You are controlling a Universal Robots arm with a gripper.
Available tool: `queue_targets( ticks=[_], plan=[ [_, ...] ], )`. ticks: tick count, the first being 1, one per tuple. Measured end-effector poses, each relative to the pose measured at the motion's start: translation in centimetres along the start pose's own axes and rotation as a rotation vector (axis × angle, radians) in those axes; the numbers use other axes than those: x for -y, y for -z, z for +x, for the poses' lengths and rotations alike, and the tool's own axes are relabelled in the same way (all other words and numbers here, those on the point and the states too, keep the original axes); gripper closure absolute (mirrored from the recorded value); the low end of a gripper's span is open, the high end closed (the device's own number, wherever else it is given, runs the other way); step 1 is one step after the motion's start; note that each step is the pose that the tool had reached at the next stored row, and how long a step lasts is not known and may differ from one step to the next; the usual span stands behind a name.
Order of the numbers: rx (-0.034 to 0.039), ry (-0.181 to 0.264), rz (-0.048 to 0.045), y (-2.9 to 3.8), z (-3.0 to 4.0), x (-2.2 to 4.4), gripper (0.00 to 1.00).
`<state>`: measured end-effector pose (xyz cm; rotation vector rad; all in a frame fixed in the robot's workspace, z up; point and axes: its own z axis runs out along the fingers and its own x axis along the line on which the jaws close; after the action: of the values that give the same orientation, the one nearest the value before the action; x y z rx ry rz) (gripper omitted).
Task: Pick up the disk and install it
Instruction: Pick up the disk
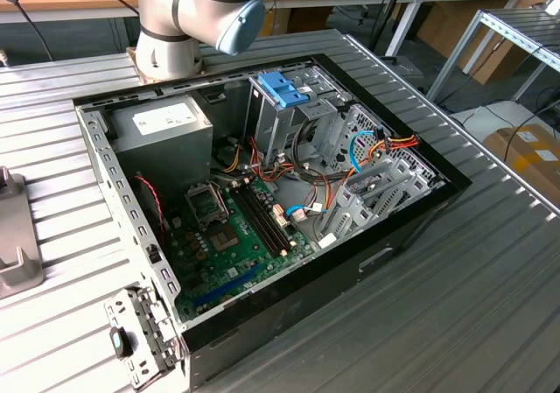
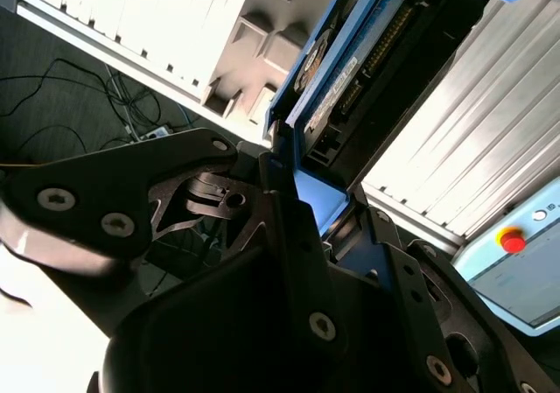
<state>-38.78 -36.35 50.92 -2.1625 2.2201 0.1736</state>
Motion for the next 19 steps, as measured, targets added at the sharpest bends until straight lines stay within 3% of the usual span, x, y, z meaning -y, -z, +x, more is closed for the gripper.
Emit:
queue_targets(
  ticks=[19],
  plan=[
    [0.0,0.0,0.0,0.07,0.18,1.03,0.63]
  ],
)
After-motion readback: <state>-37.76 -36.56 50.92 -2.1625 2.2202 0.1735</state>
